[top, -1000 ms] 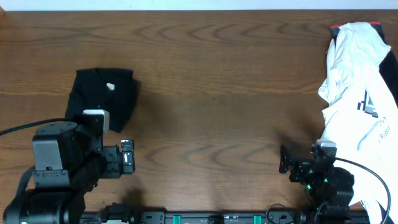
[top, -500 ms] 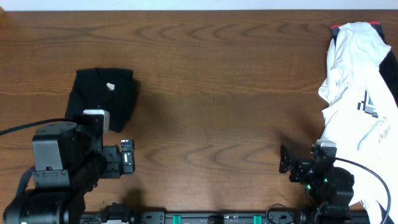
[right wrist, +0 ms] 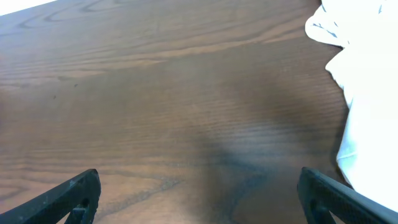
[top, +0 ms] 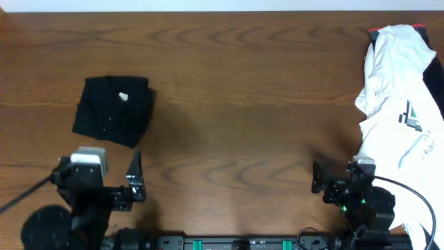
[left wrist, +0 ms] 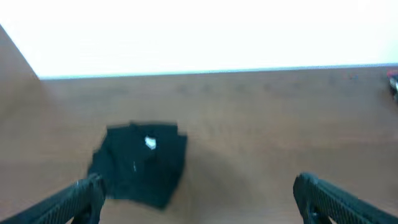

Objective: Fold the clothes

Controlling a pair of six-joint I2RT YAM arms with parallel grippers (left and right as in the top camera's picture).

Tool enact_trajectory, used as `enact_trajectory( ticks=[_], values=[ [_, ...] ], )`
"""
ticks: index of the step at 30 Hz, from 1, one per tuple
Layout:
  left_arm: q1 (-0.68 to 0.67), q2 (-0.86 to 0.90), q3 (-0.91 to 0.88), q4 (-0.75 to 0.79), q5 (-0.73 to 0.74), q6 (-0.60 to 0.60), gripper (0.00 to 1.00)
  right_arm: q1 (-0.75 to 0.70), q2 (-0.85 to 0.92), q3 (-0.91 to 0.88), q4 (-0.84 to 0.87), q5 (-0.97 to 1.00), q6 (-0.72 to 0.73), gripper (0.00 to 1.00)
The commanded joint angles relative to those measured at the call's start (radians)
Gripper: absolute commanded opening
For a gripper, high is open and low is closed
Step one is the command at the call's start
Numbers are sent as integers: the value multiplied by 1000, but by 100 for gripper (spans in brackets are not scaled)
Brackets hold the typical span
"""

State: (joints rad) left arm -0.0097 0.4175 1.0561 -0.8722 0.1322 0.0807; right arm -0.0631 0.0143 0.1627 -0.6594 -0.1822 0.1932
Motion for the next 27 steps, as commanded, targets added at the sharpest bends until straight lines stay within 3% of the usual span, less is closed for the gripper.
enact_trajectory(
  ticks=[1, 13, 27],
  values=[
    [-5, -103, -106, 71, -12, 41, 98, 11, -9, -3, 1, -1, -8, 99],
    [-4, -392, -470, 258, -13, 43, 98, 11, -9, -3, 1, -1, -8, 99],
    [-2, -415, -708, 389, -13, 42, 98, 11, -9, -3, 1, -1, -8, 99]
  ],
)
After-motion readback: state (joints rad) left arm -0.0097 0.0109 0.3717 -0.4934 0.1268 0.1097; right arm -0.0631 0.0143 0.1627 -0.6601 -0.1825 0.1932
